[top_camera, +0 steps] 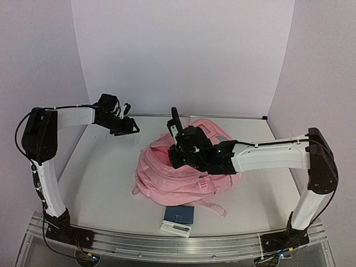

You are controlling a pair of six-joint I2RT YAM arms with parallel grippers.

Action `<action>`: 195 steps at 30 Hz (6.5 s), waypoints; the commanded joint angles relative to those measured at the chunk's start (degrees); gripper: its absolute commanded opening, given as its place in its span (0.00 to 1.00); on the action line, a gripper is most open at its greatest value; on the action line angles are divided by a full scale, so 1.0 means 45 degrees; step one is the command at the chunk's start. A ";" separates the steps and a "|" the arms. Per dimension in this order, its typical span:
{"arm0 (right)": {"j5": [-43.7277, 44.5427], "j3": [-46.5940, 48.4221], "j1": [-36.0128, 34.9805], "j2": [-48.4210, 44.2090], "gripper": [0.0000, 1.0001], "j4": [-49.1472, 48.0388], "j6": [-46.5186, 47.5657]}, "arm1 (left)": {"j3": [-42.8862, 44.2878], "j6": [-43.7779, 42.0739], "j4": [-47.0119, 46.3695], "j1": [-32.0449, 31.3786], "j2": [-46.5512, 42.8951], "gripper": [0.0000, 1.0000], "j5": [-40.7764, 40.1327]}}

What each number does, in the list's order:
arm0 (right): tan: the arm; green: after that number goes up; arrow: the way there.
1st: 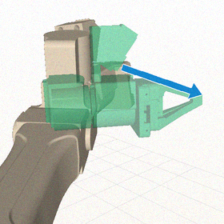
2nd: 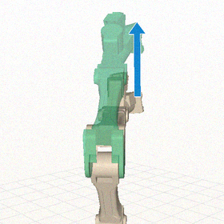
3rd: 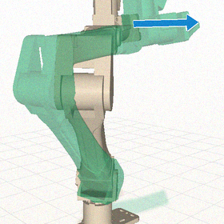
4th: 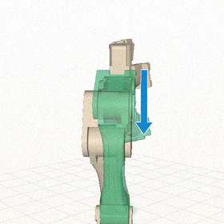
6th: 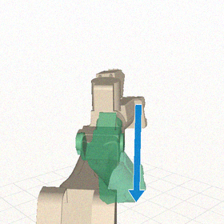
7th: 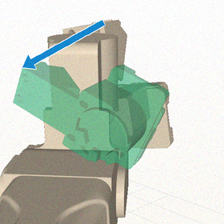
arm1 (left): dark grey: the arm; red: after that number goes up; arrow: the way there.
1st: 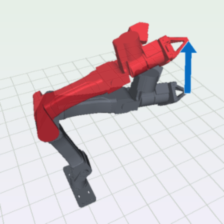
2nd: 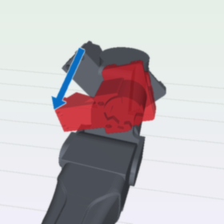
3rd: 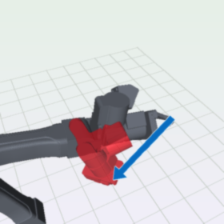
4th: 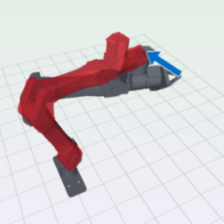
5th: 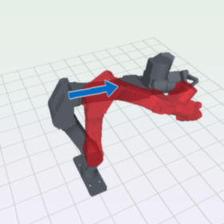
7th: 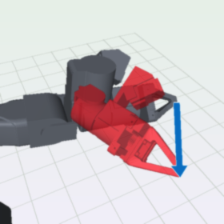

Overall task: Pack the student bag
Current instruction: Unzip the student bag at the center of the board, then pick up the stationery from the center of the board, then place the stationery in the student bag.

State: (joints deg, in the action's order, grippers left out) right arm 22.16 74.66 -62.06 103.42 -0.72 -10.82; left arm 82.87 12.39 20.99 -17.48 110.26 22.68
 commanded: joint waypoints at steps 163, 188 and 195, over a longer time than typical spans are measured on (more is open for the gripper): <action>-1.1618 -0.3270 0.2830 -0.5411 0.65 0.0644 -0.1457 | -0.5818 0.4881 -0.3542 -0.6915 -0.5680 0.00 0.5880; -0.1594 0.4145 0.1619 0.2275 0.69 0.3557 0.2080 | -0.7418 0.7235 -0.2005 0.0648 -0.8697 0.00 0.2286; 0.0647 0.5797 0.1526 0.4097 0.67 0.4423 0.1692 | -0.7832 0.7207 -0.1922 0.0671 -0.8837 0.00 0.2565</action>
State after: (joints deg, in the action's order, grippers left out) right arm 15.99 95.84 -55.32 119.62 16.33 -2.97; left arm 47.69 44.45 14.20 -14.59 72.83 33.22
